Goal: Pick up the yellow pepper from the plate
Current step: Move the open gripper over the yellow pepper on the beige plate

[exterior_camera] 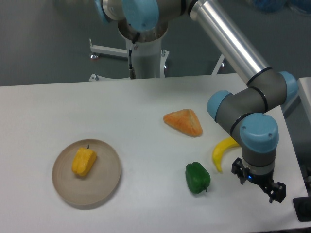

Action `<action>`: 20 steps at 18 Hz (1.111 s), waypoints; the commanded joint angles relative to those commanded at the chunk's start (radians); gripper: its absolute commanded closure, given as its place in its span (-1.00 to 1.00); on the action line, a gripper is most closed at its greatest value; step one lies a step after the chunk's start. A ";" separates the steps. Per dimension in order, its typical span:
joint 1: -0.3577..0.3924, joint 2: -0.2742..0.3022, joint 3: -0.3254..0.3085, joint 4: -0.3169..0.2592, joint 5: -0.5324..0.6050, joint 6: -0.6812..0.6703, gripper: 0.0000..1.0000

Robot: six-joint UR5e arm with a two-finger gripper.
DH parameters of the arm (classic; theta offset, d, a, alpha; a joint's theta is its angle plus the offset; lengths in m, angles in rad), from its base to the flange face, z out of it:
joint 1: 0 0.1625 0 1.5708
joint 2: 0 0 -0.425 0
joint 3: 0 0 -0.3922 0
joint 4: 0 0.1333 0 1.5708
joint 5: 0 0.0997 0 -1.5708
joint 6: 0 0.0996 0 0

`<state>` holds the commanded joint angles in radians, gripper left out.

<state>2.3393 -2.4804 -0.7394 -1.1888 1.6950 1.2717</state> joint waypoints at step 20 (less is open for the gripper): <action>-0.247 0.385 -0.492 -0.106 -0.165 -0.584 -1.00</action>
<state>2.0926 -2.0955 -1.2317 -1.2947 1.5296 0.6877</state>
